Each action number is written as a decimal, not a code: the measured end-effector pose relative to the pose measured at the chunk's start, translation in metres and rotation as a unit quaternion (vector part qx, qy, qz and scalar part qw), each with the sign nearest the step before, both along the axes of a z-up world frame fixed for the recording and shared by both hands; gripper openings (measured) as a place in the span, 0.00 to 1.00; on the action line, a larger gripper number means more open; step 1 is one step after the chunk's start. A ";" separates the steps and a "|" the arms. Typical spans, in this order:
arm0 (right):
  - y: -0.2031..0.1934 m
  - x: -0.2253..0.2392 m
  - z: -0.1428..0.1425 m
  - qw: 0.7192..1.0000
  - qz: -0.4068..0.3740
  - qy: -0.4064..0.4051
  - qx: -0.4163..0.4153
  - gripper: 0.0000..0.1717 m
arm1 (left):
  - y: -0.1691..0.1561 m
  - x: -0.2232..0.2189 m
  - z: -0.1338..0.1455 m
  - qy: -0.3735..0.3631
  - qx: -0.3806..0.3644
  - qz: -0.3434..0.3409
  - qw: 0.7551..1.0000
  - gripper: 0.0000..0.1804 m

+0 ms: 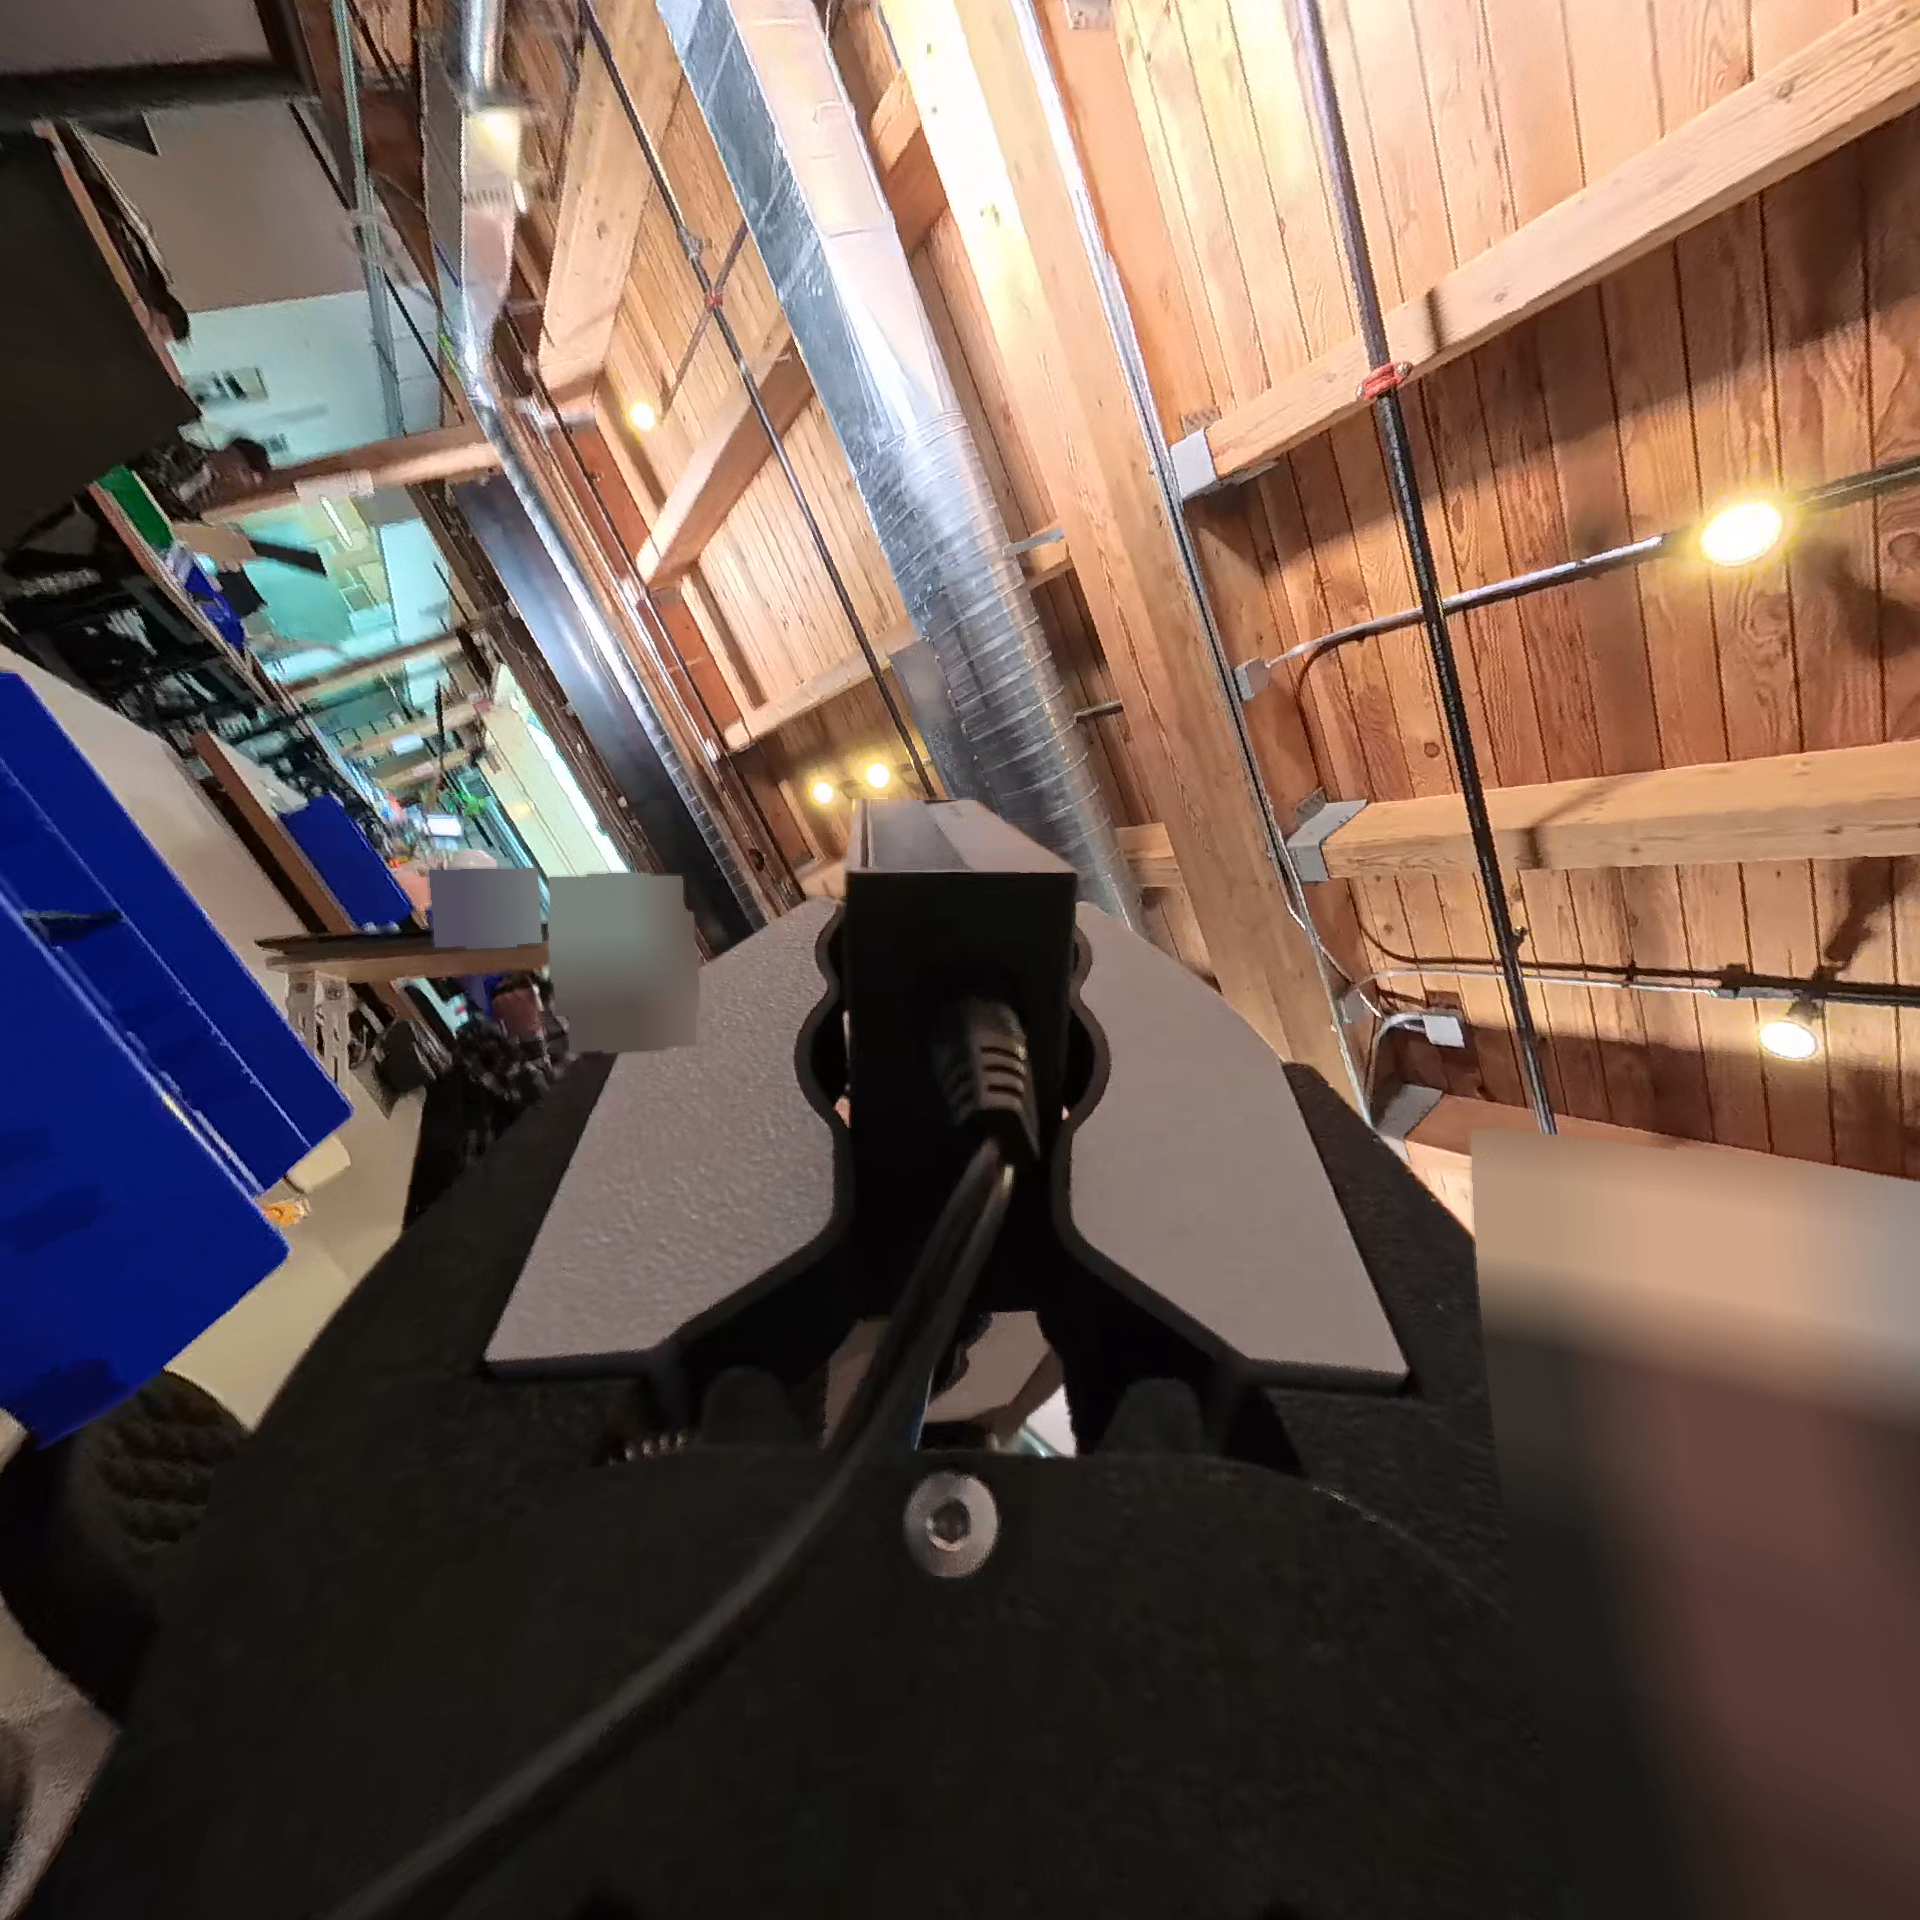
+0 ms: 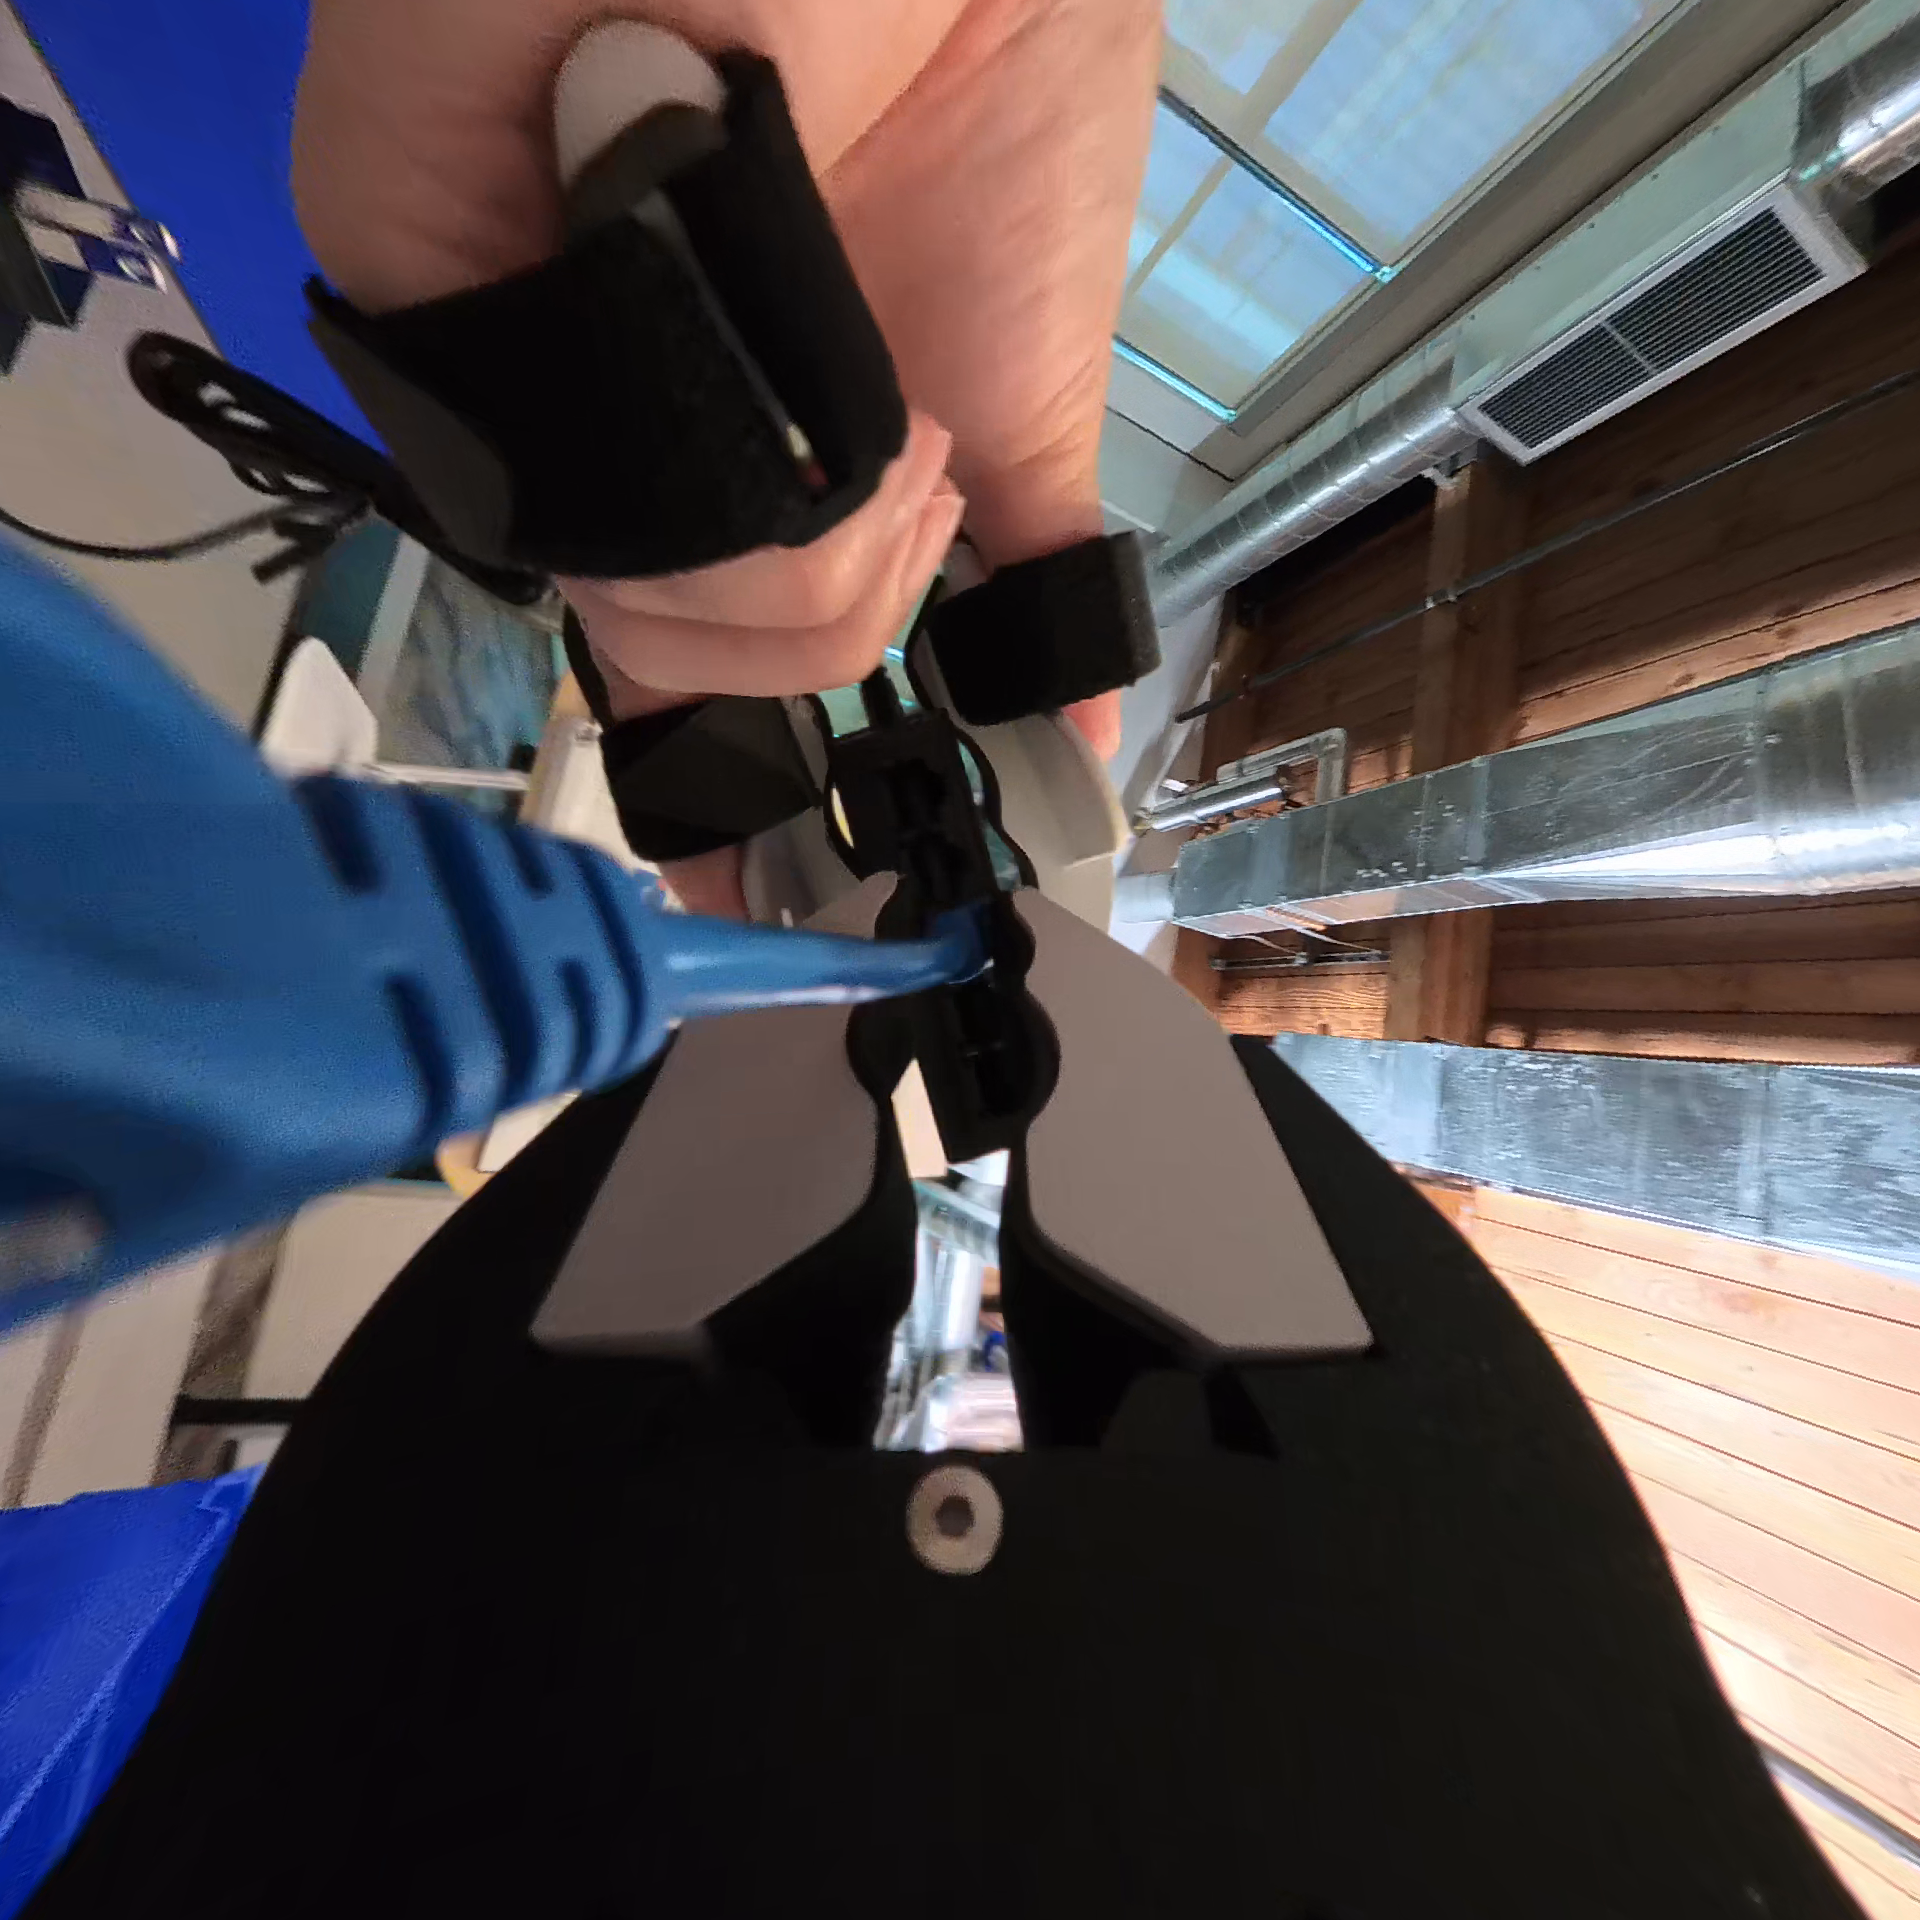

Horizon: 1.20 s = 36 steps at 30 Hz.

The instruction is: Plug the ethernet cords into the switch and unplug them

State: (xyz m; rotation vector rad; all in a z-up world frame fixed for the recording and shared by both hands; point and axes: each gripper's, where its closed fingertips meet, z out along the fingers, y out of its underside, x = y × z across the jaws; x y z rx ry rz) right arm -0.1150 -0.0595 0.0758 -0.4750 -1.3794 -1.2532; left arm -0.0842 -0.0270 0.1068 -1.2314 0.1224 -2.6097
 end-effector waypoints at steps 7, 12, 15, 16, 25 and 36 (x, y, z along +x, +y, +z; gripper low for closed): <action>0.002 -0.008 0.005 0.997 -0.023 -0.007 0.074 0.08 | 0.007 -0.013 0.002 -0.017 -0.027 0.056 0.998 0.20; 0.002 -0.011 0.009 0.998 -0.021 0.001 0.057 0.08 | 0.006 -0.016 0.006 -0.021 -0.024 0.062 0.998 0.20; 0.002 -0.011 0.010 0.999 -0.013 0.020 0.023 0.10 | 0.004 -0.017 0.009 -0.021 -0.009 0.072 0.997 0.20; 0.001 -0.012 0.011 1.000 -0.011 0.020 0.021 0.10 | 0.002 -0.017 0.010 -0.019 -0.003 0.074 0.997 0.20; 0.003 -0.013 0.009 0.998 -0.022 0.038 -0.053 0.08 | 0.006 -0.020 0.007 -0.020 -0.035 0.080 0.996 0.20; 0.005 -0.003 -0.006 0.996 -0.039 0.005 -0.074 0.07 | 0.000 -0.002 -0.002 -0.036 -0.021 0.024 0.999 0.27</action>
